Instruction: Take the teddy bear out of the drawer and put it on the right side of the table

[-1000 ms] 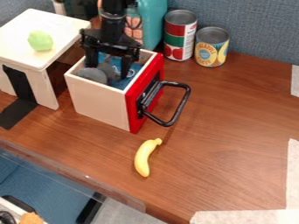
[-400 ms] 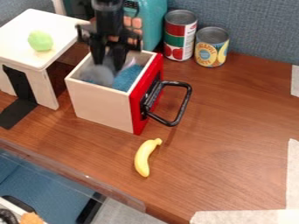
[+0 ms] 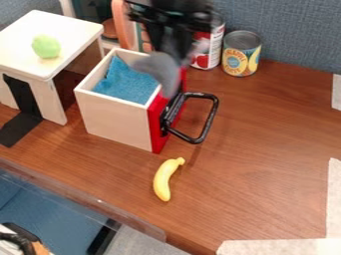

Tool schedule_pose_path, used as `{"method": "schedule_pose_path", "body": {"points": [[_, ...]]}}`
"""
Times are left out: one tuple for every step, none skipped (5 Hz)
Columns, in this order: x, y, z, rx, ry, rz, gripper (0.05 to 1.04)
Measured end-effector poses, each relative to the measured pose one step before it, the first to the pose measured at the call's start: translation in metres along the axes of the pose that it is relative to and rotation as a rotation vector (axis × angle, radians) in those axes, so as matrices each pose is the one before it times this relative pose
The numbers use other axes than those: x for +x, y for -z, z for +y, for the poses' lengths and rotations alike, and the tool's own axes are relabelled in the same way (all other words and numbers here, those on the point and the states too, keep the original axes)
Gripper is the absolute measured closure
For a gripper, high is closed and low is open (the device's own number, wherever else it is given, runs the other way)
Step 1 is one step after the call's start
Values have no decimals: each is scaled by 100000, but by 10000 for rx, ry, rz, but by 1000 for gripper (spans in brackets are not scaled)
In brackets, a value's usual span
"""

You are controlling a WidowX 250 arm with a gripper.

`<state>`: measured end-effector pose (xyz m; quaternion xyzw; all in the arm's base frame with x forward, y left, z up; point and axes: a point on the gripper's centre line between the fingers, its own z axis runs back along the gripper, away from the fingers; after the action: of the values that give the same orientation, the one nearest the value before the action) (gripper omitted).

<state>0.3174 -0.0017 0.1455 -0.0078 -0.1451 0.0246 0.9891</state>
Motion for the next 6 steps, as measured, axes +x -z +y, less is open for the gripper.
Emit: {"method": "schedule_pose_path", "body": {"points": [[-1247,1206,-4907,-112,829,206,650],[-1196,4764,-2307,-131,-105,978,650],[-710,3866,-2111,-448,209,761,650],[18,1341,-1389,-2,-28,-90,573],[-821,501,-1509,469,-315,-375,266],[144,-3027,-363,428,-770,-893,75]]}}
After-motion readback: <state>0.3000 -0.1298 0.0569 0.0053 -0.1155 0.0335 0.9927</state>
